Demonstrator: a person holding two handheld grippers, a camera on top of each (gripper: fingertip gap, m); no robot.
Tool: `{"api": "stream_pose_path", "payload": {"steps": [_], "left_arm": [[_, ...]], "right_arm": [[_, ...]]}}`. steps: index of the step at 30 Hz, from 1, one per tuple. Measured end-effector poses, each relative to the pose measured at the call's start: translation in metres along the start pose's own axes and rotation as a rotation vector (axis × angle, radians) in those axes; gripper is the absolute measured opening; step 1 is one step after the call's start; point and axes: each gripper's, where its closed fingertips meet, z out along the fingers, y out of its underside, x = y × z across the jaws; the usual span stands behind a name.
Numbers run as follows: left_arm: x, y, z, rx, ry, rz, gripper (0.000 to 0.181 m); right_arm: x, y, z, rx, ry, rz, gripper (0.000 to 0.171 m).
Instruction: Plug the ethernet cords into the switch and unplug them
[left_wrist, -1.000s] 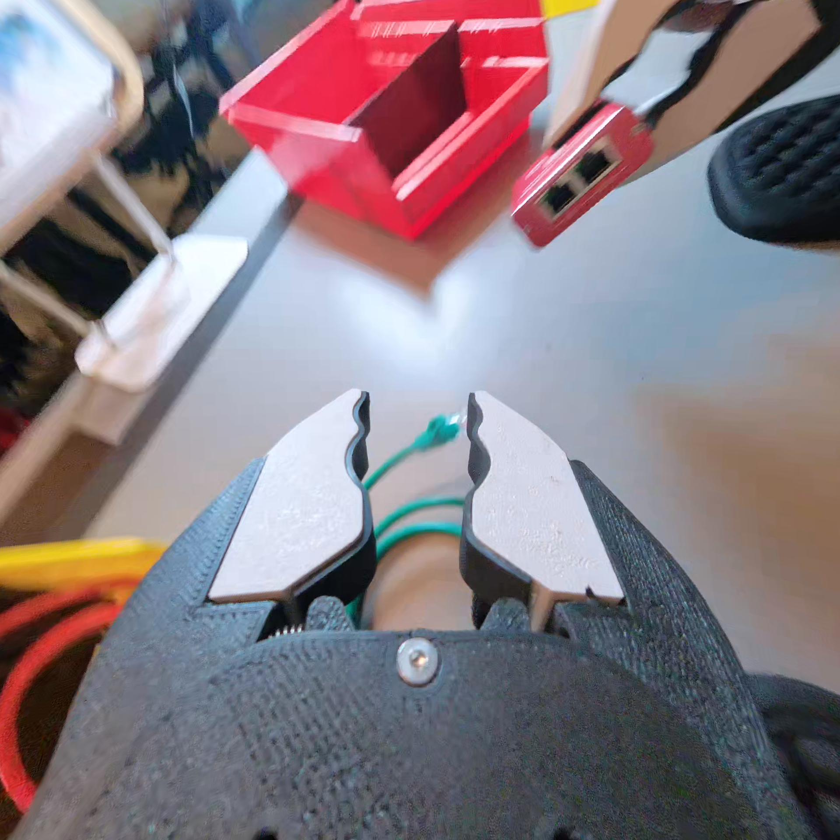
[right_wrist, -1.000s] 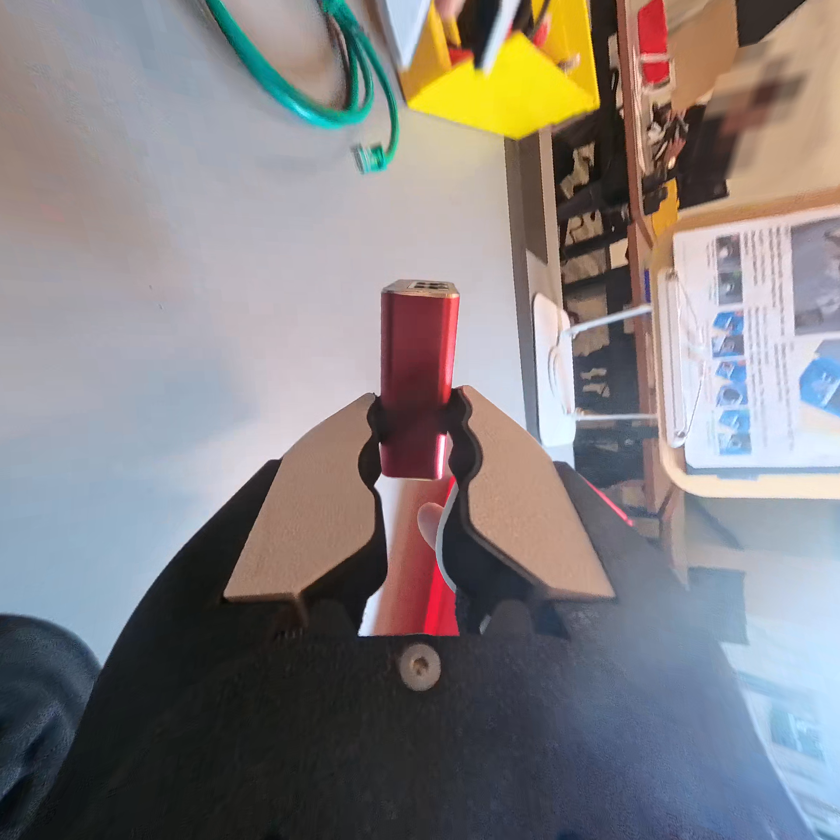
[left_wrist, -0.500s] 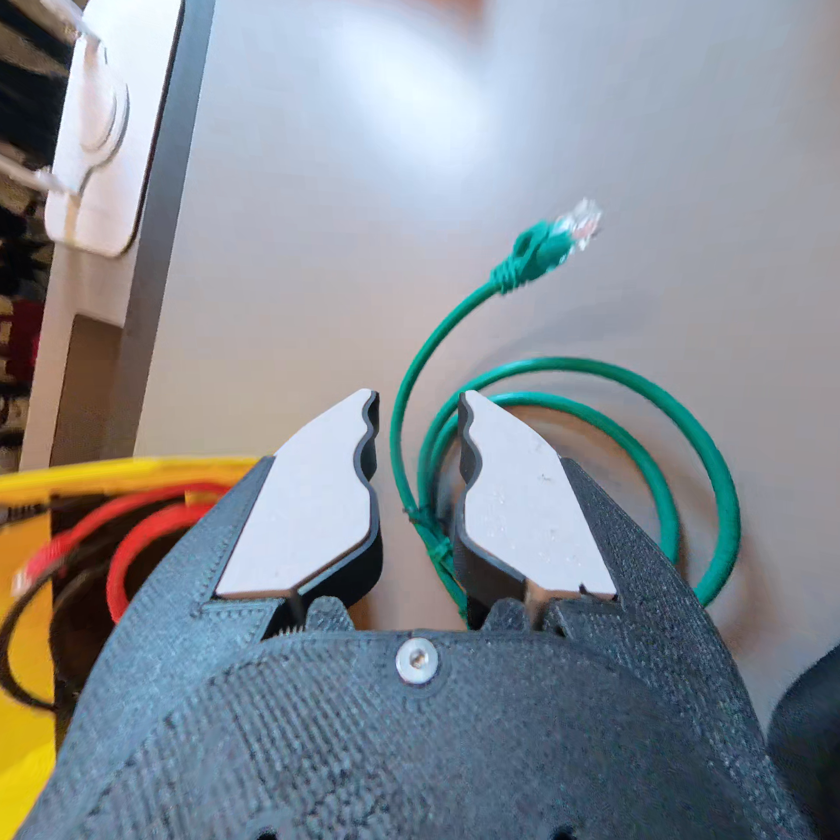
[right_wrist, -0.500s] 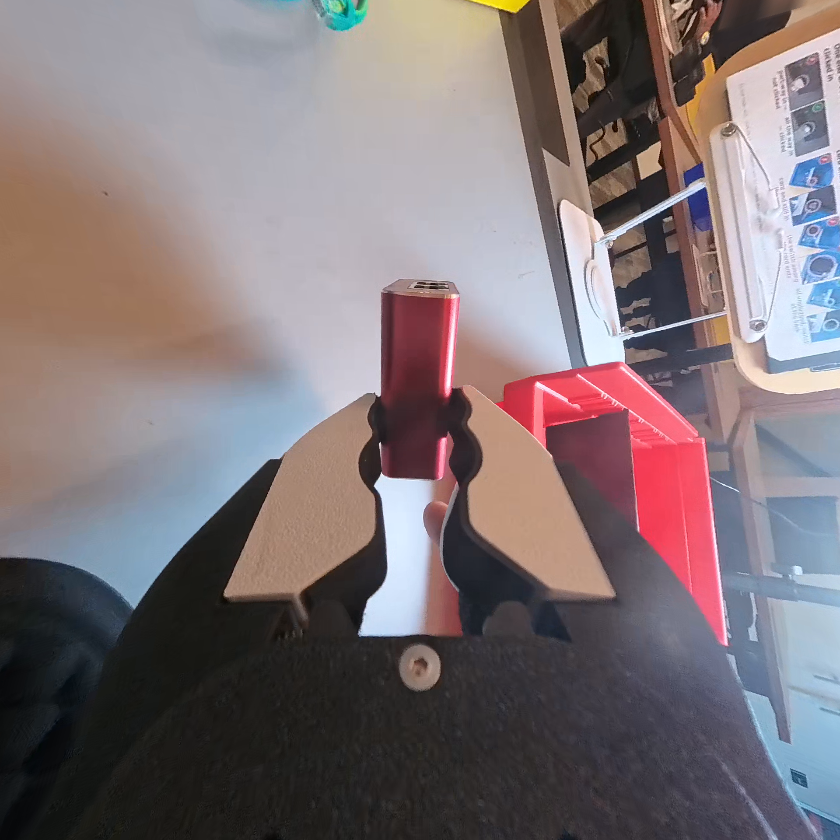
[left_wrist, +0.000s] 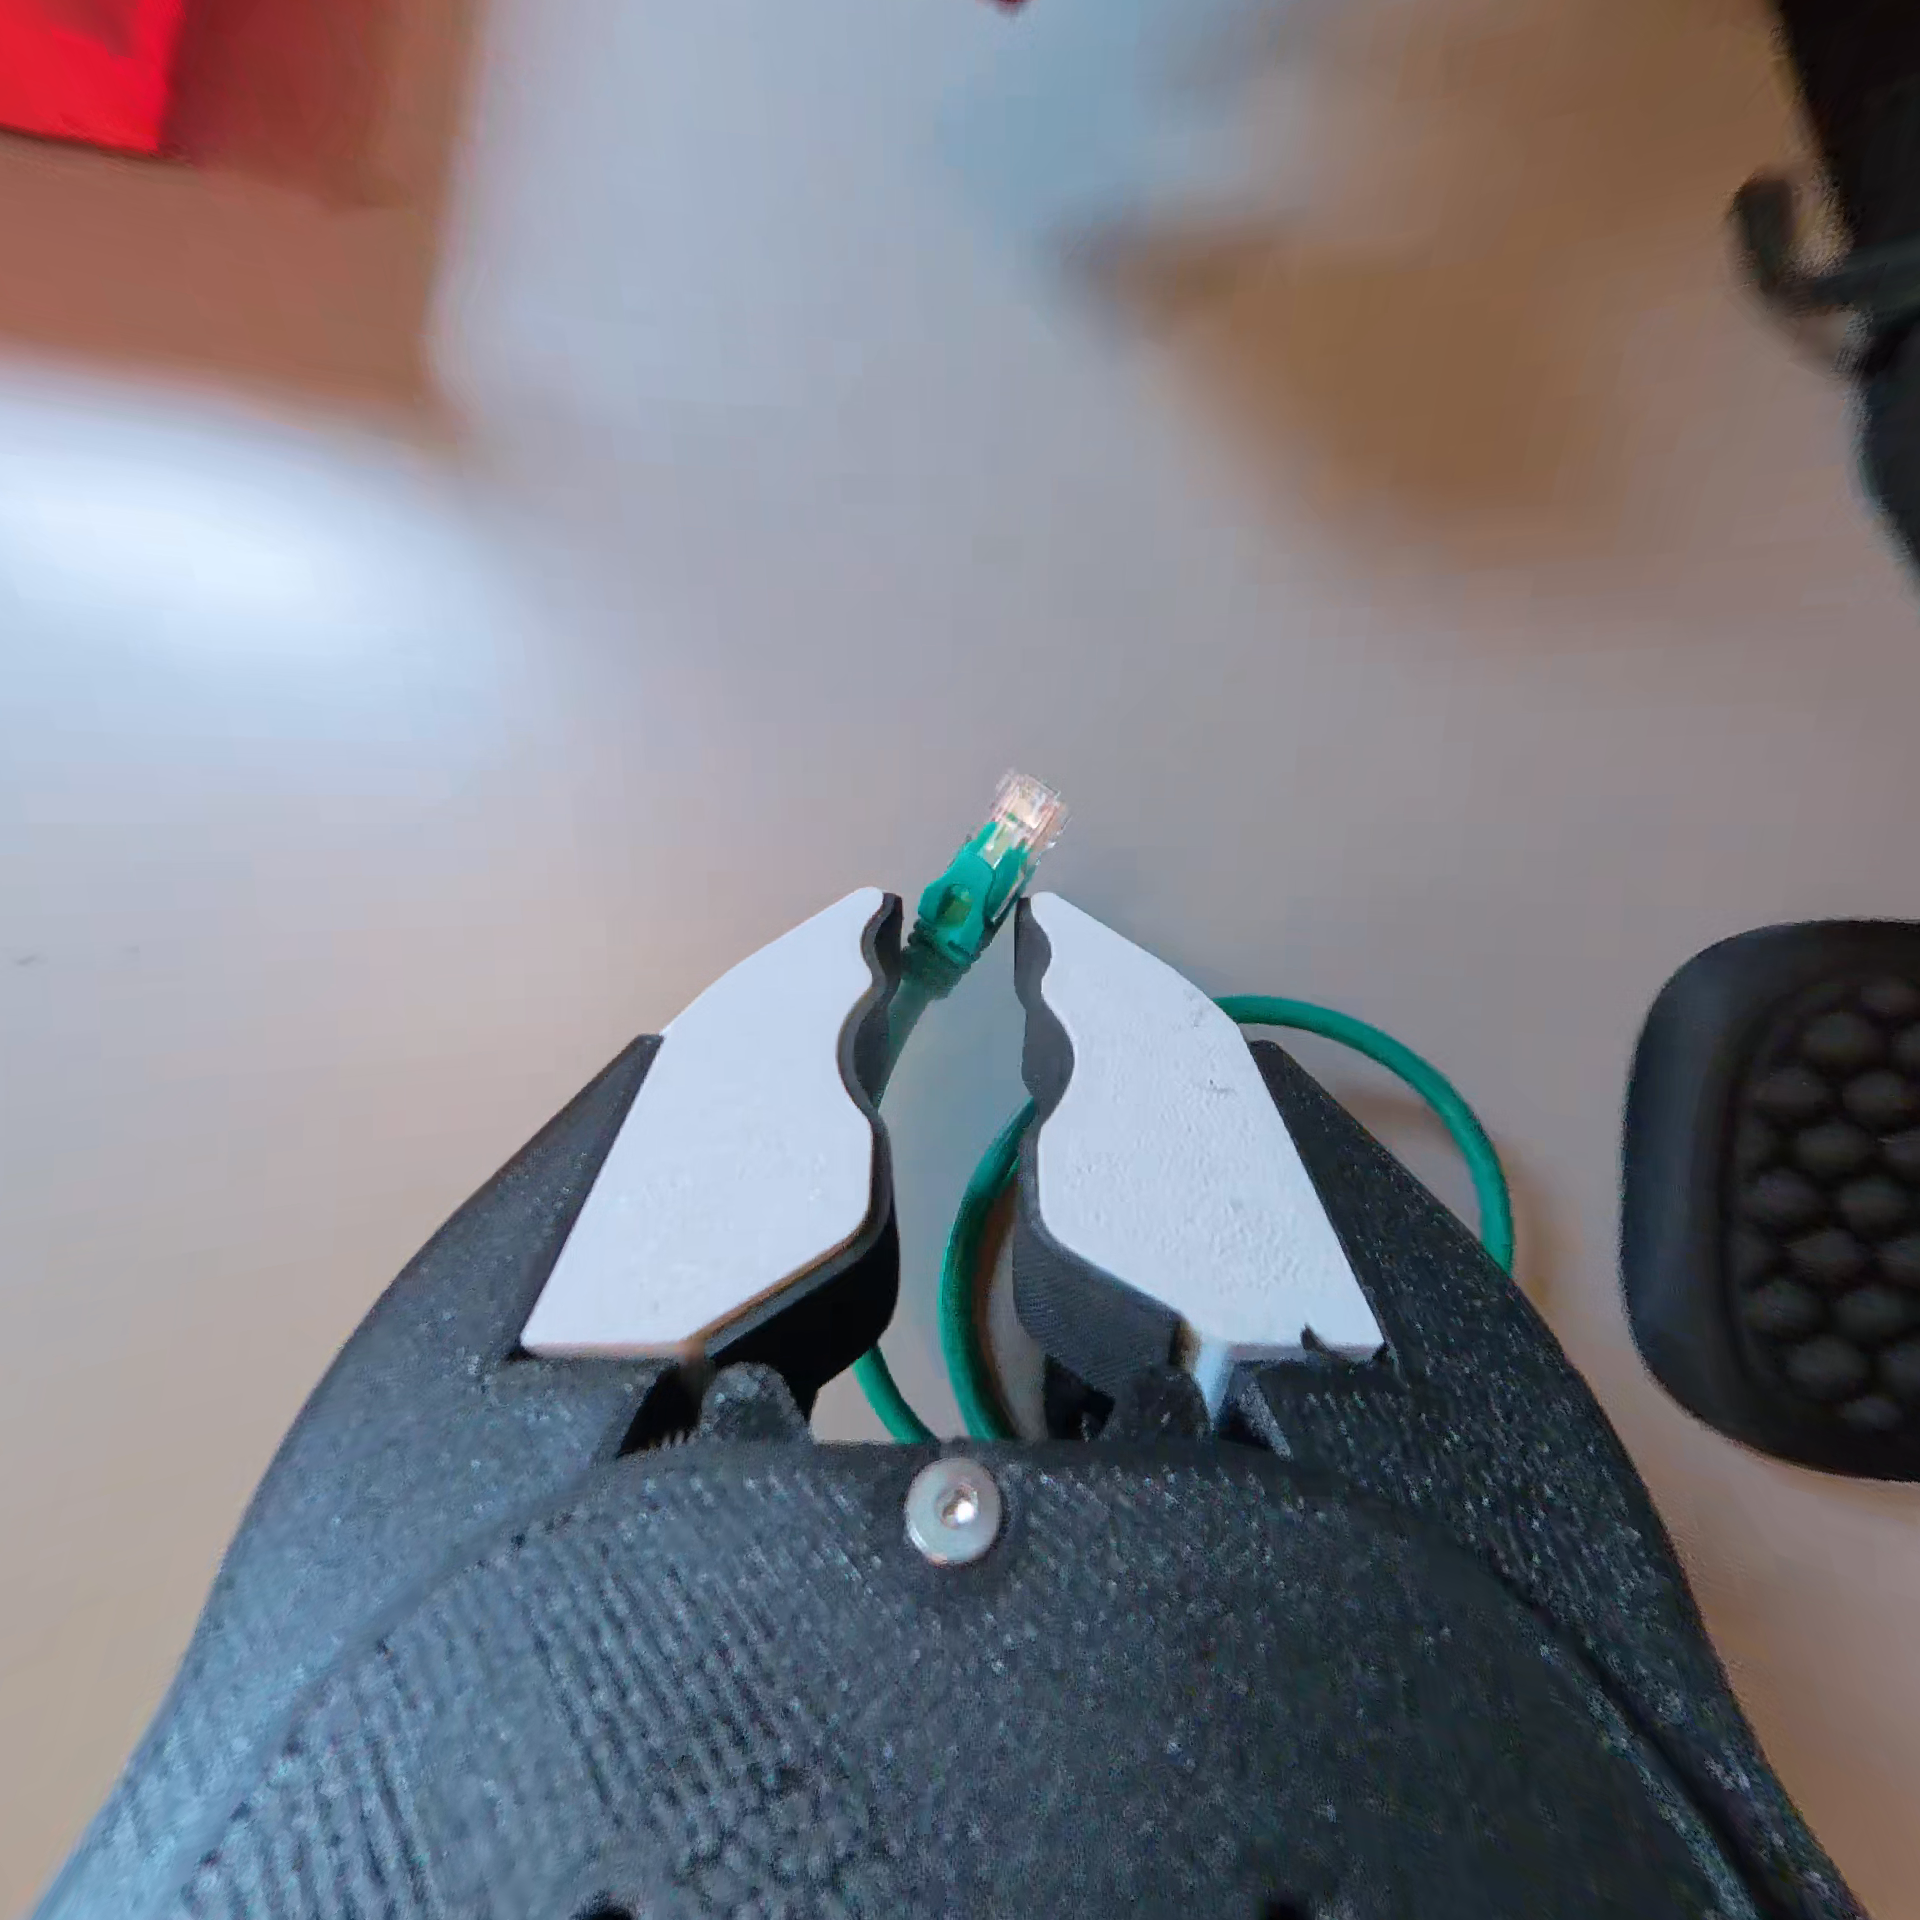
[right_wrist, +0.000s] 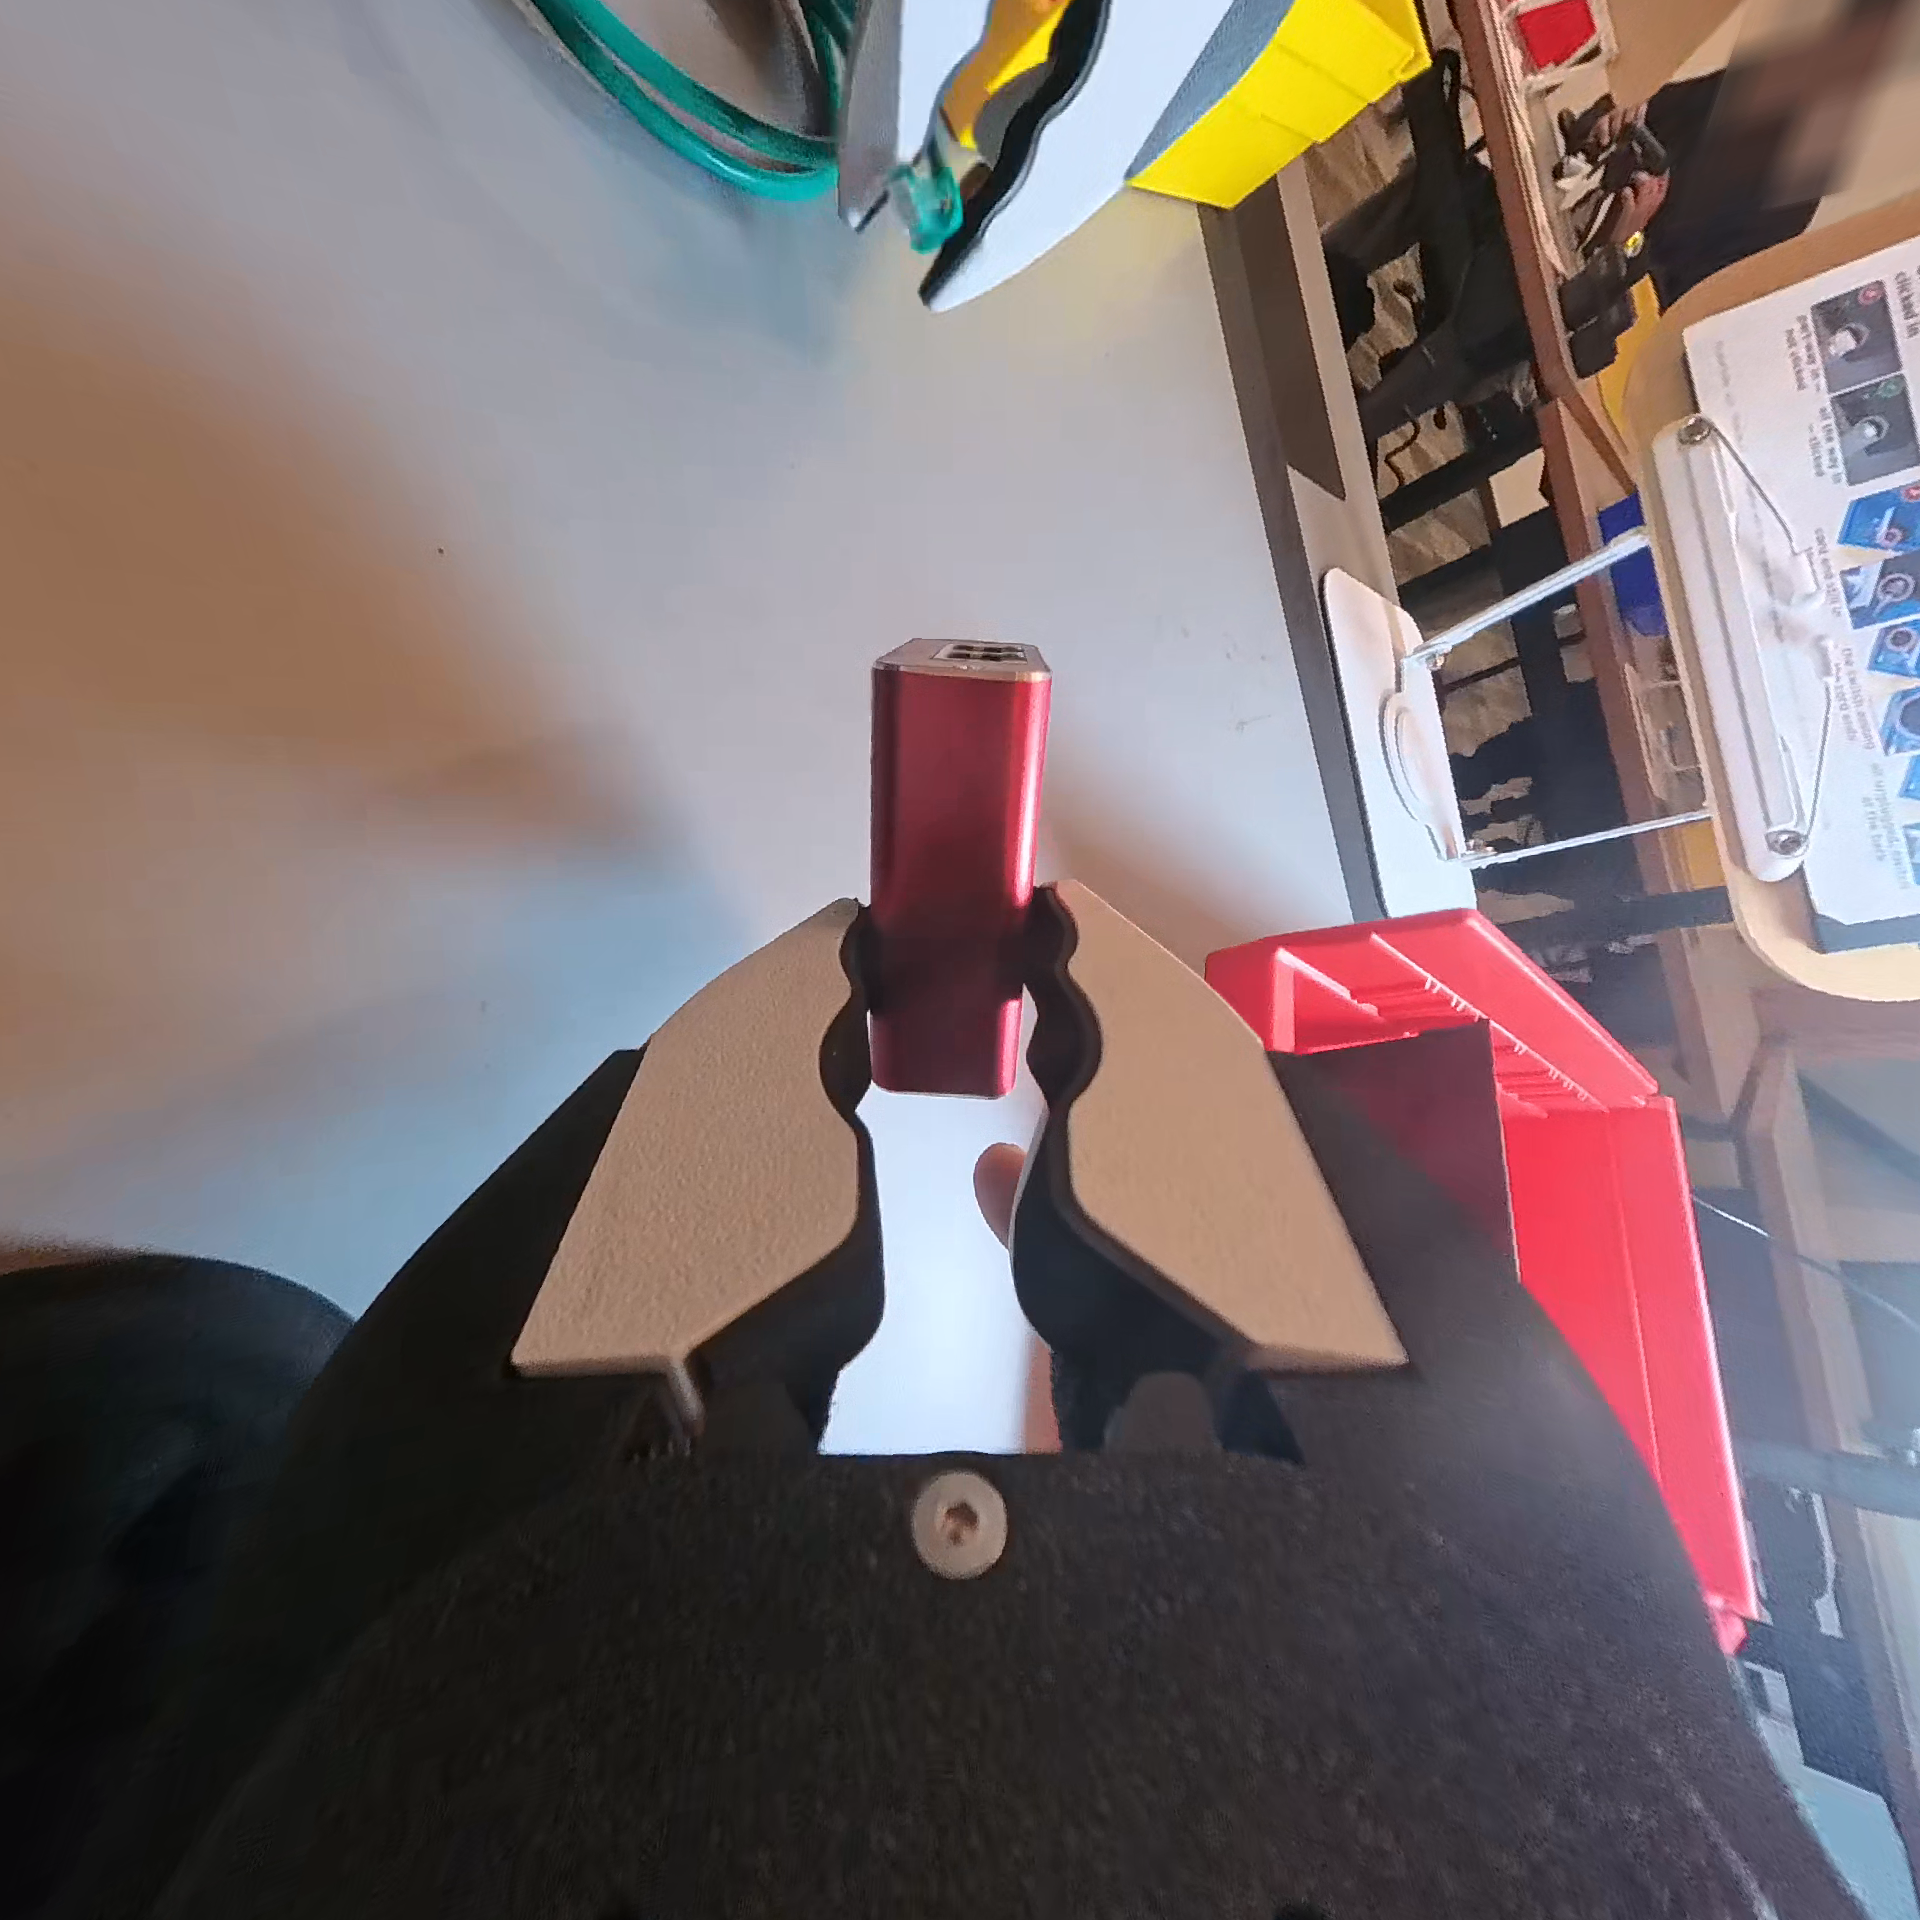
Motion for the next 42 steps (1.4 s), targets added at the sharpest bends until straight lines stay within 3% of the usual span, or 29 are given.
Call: {"api": "stream_pose_path", "payload": {"steps": [1,6,12,20,35,42], "left_arm": [[-0.001,-0.004,-0.001,0.037,0.014,-0.036,0.020],[-0.002,-0.036,0.009,0.198,-0.046,-0.153,0.017],[0.007,-0.057,0.050,0.138,-0.087,-0.304,0.014],[0.004,-0.061,0.063,0.046,-0.078,-0.480,0.014],[-0.011,-0.071,0.046,-0.106,-0.130,-0.558,0.013],[0.012,-0.076,0.042,-0.150,-0.081,-0.451,0.012]], "right_arm": [[0.001,0.002,0.000,0.000,0.004,0.004,0.027],[0.002,0.002,0.009,0.016,0.013,-0.009,0.027],[0.001,0.005,0.030,-0.048,0.047,-0.167,0.027],[0.003,0.015,0.038,-0.184,0.122,-0.358,0.027],[0.027,-0.008,0.041,-0.300,0.218,-0.570,0.027],[0.012,-0.031,0.029,-0.172,0.128,-0.703,0.026]]}}
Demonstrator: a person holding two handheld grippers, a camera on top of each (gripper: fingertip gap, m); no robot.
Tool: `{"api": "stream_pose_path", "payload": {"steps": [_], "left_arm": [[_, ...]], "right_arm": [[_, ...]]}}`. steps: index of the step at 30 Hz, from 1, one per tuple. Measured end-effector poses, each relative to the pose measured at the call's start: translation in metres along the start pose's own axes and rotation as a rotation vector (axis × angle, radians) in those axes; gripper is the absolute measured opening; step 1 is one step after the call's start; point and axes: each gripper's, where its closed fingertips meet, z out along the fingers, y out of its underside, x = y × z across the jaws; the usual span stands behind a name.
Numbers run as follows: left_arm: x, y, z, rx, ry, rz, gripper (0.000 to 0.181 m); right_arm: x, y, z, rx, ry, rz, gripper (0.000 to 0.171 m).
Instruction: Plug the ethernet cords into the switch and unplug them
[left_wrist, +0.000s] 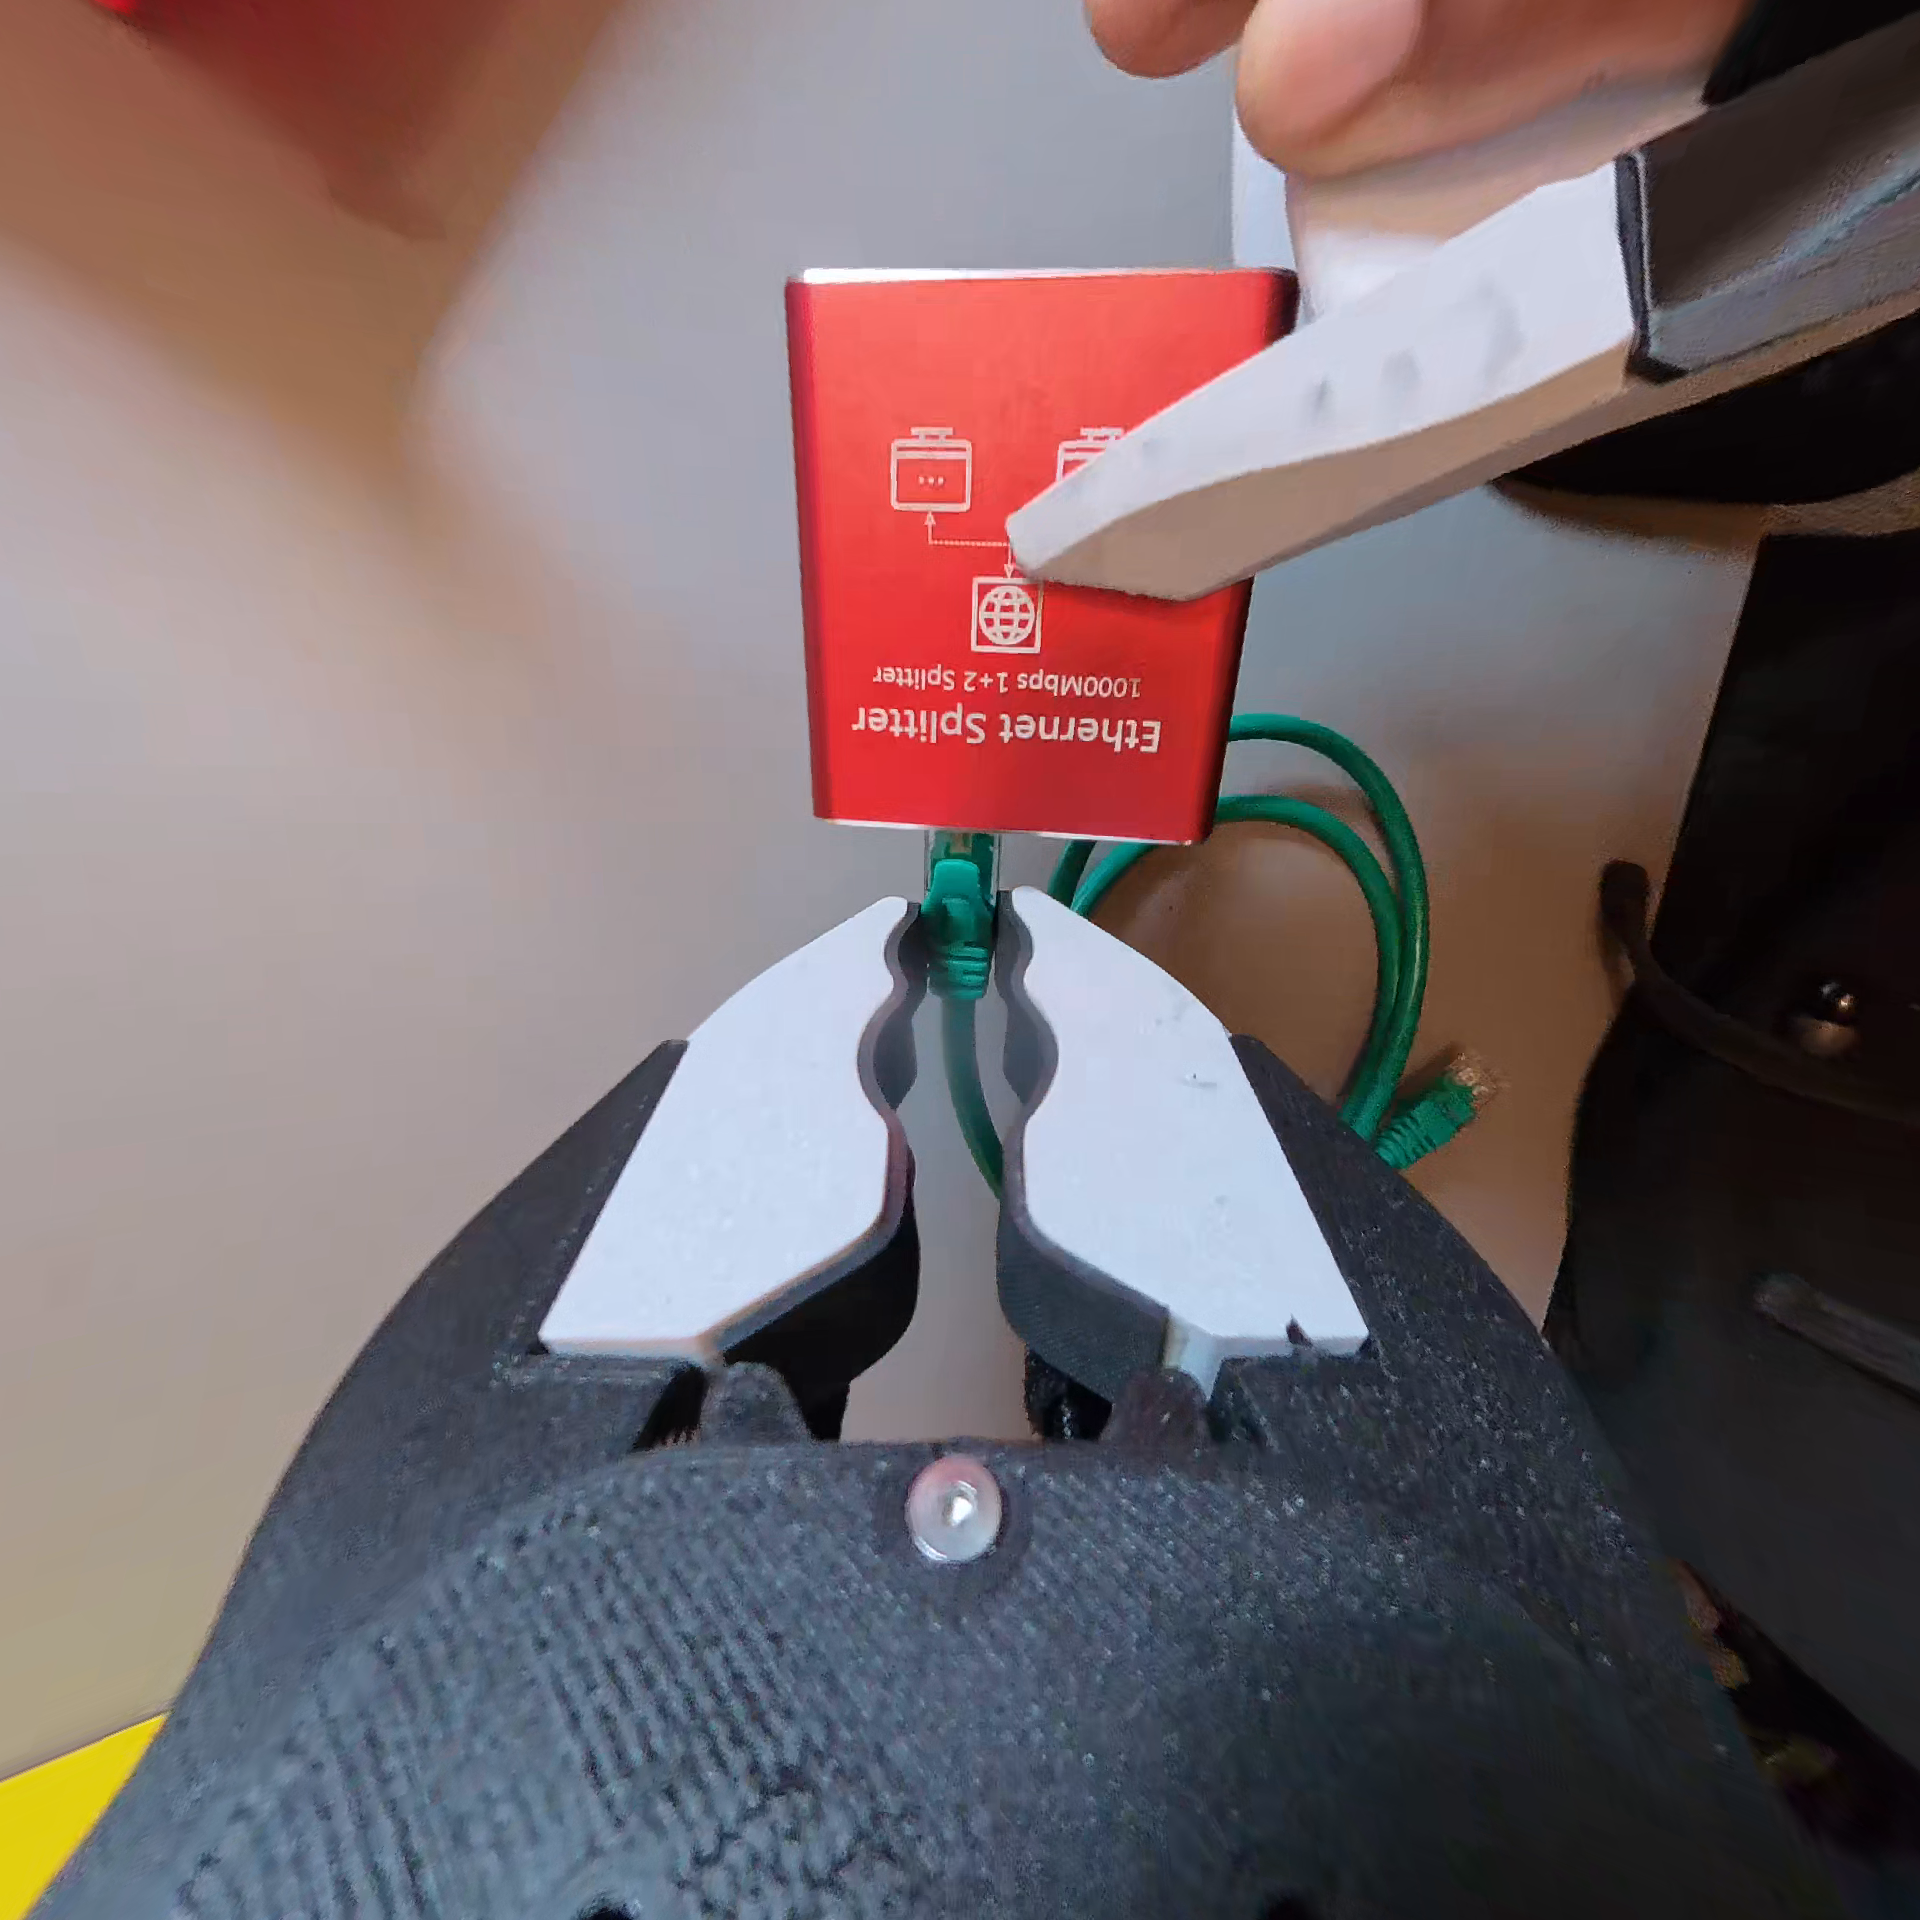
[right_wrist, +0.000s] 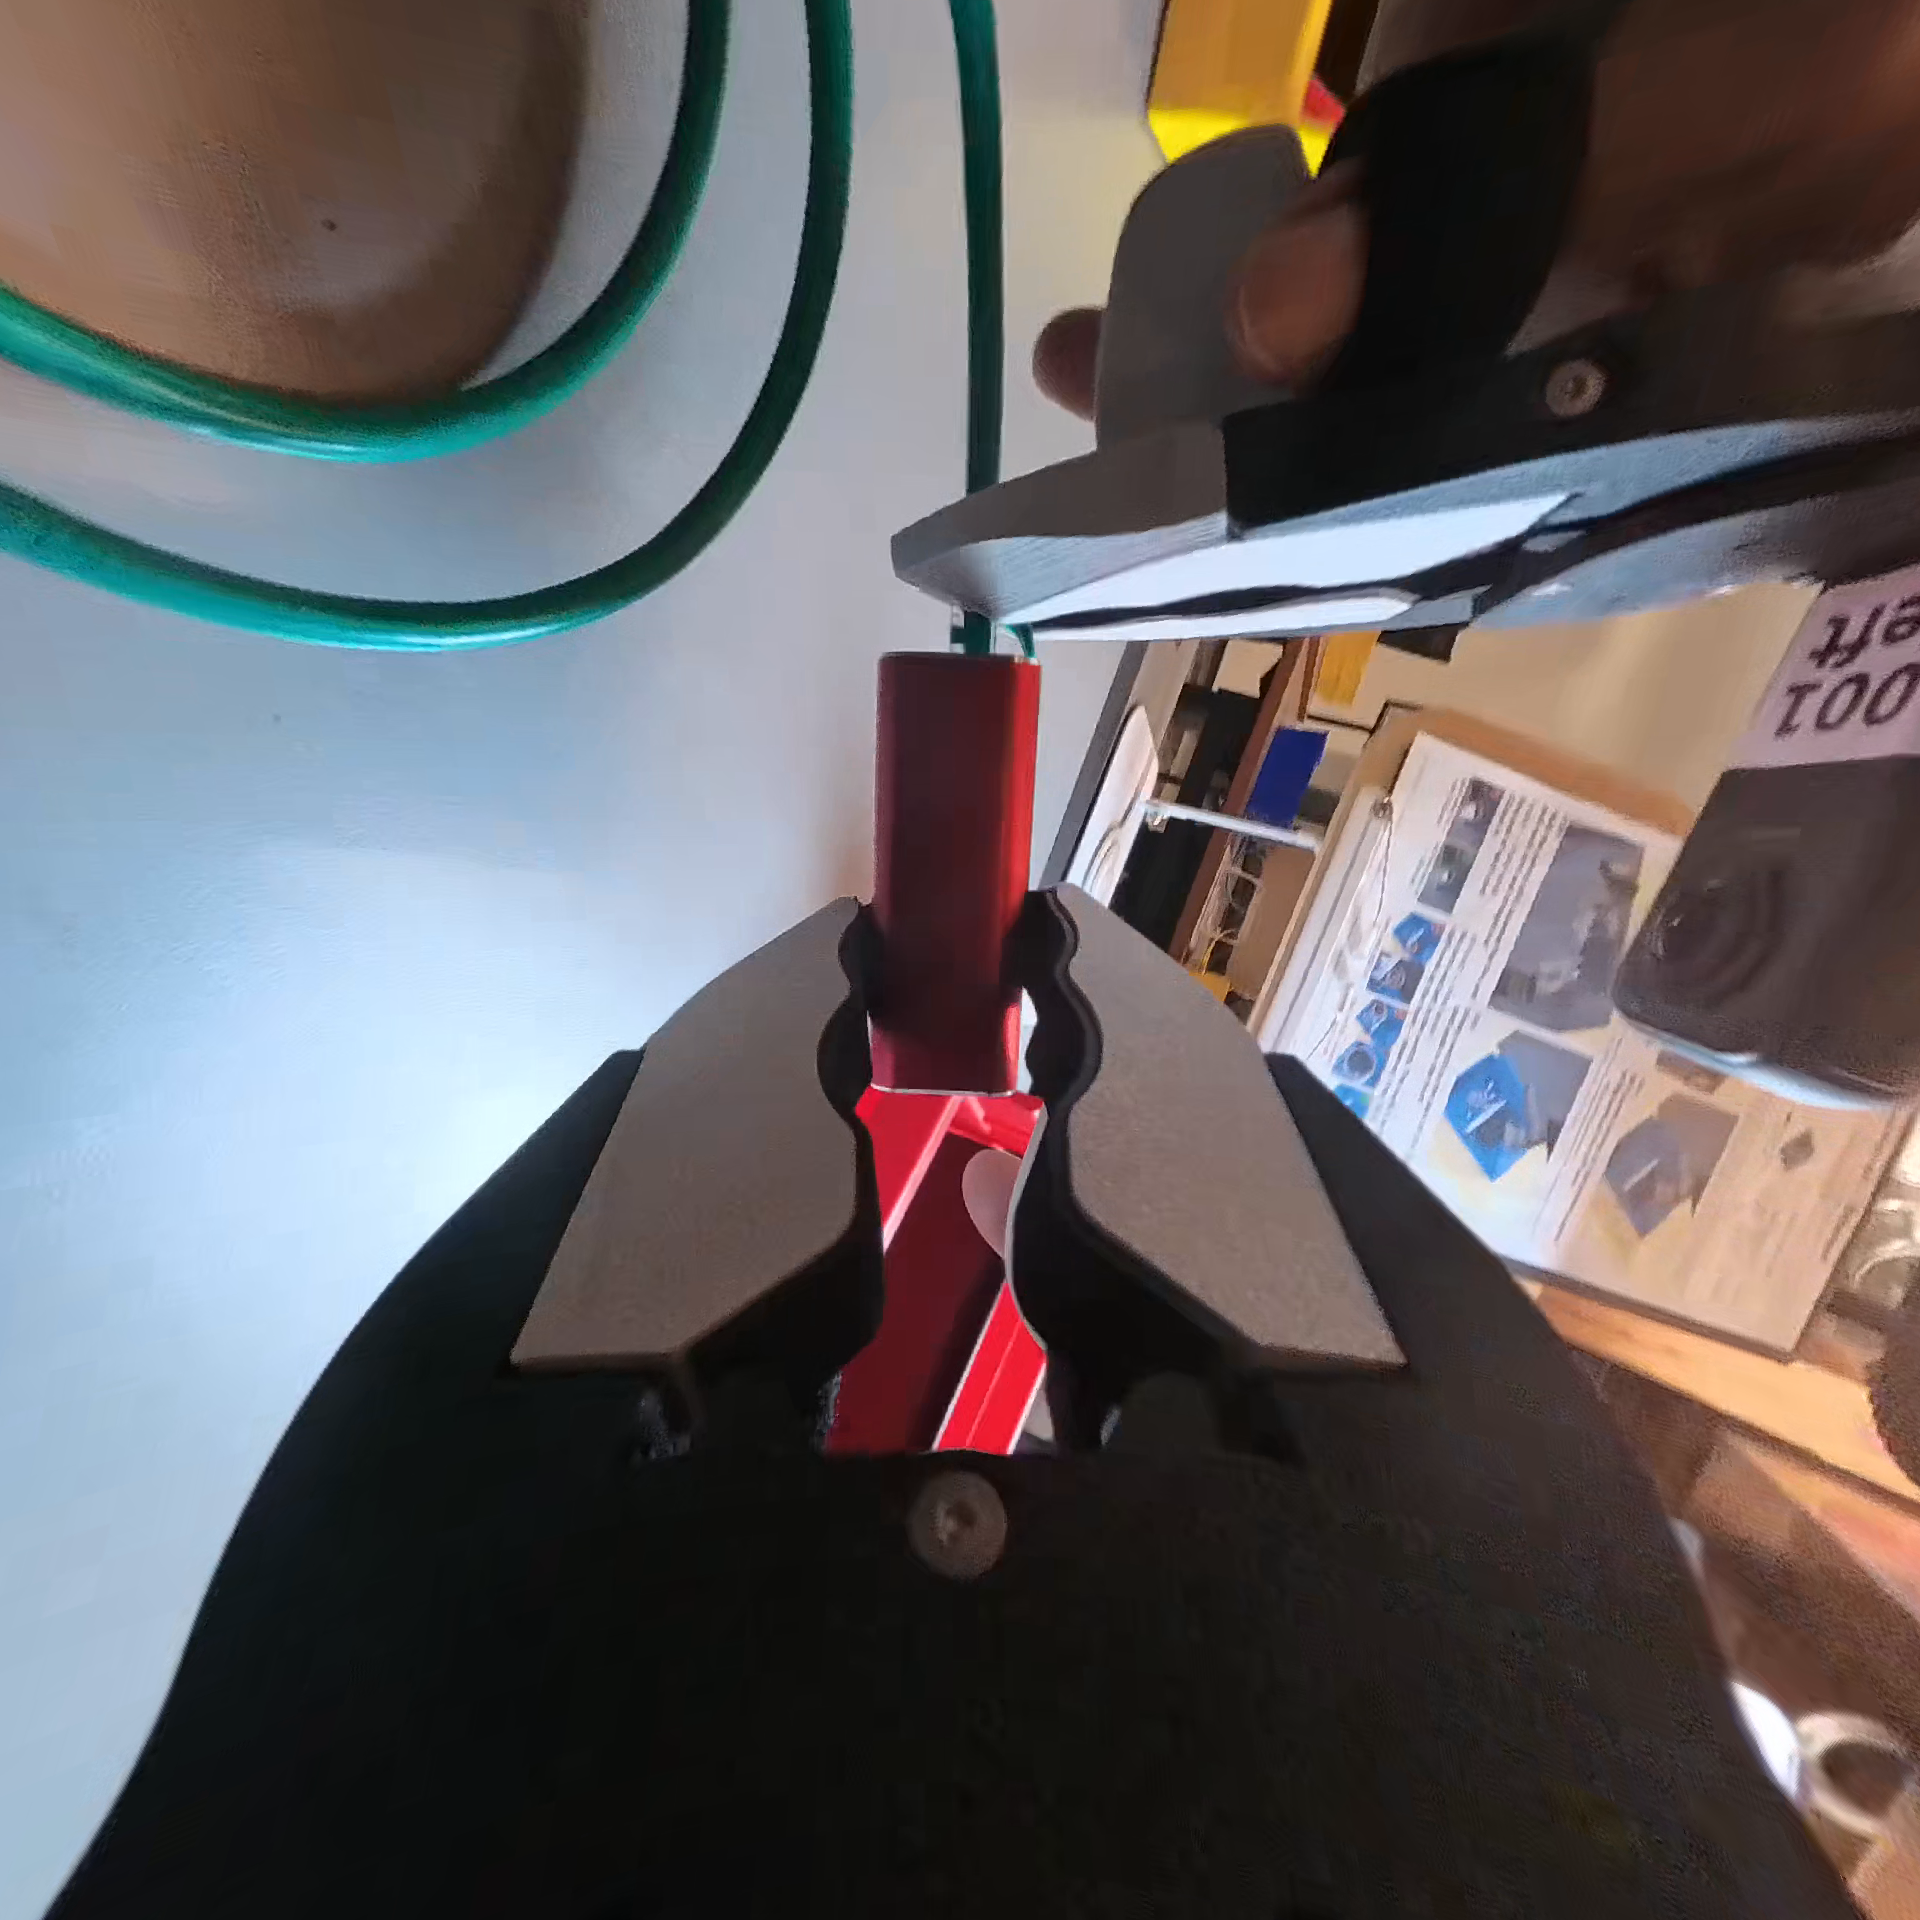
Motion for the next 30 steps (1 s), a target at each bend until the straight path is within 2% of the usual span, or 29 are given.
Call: {"api": "stream_pose_path", "payload": {"steps": [7,11,14,17,20,22,27,30], "left_arm": [[0.032,-0.008,-0.008,0.153,0.130,0.035,0.011],[0.043,-0.005,-0.004,0.173,0.142,0.073,0.012],[0.046,-0.010,-0.016,0.296,0.202,0.039,0.013],[0.037,-0.013,-0.026,0.416,0.114,0.078,0.014],[0.031,-0.009,-0.040,0.491,-0.001,0.104,0.027],[0.022,-0.001,-0.056,0.561,-0.113,0.117,0.028],[-0.010,0.034,-0.132,0.849,-0.288,0.022,0.028],[-0.061,0.080,-0.184,0.862,-0.488,-0.113,0.028]], "right_arm": [[0.002,-0.012,-0.024,0.132,-0.025,-0.046,0.026],[-0.003,-0.018,-0.030,0.172,-0.056,-0.047,0.026],[0.007,-0.016,-0.034,0.180,-0.031,0.031,0.026],[0.013,-0.015,-0.030,0.167,-0.012,0.104,0.027],[0.015,-0.007,-0.025,0.161,-0.011,0.199,0.027],[0.013,0.000,-0.024,0.148,-0.017,0.254,0.027],[0.009,0.019,-0.030,0.105,0.004,0.340,0.027],[0.008,0.029,-0.038,0.084,0.019,0.379,0.027]]}}
